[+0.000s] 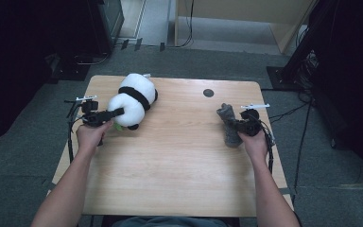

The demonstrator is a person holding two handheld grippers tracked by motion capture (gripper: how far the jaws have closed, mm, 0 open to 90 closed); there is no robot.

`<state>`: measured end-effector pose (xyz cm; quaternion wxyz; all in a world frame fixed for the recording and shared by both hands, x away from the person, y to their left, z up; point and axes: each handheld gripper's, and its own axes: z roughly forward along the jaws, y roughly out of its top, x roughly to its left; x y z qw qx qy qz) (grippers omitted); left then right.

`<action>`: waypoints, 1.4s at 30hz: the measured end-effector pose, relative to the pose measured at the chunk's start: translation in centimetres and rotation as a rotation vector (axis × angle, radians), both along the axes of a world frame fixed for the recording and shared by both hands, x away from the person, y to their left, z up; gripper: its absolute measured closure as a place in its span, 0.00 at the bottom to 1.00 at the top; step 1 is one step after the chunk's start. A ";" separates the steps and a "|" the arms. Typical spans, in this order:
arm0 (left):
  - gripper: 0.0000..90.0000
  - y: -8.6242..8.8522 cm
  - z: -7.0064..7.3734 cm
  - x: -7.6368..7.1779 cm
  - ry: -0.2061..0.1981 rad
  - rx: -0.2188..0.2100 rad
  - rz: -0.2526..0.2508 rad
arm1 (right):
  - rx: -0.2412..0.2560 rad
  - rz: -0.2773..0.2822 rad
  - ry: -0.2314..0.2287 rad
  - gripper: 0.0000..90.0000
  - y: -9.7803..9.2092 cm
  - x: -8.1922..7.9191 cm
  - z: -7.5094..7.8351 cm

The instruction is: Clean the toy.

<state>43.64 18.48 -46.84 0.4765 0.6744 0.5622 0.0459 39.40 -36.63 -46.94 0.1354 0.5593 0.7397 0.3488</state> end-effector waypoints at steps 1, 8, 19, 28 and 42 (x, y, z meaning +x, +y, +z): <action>0.50 0.0 -0.1 0.0 -0.006 0.010 -0.003 | 0.003 -0.005 0.004 0.87 0.0 0.1 -0.2; 0.41 0.1 -0.4 -0.1 -0.026 0.026 -0.008 | 0.026 -0.014 0.006 0.85 -0.6 0.5 -1.5; 0.14 0.2 -0.1 0.1 -0.056 0.073 -0.008 | 0.063 -0.015 0.029 0.65 -0.5 0.8 -1.7; 0.13 0.3 1.2 -0.5 -0.099 0.130 0.001 | 0.066 0.007 -0.017 0.52 -0.5 0.3 -0.7; 0.14 -0.1 3.9 -2.6 -0.148 0.129 -0.048 | 0.099 0.026 -0.077 0.49 -0.2 -1.2 1.4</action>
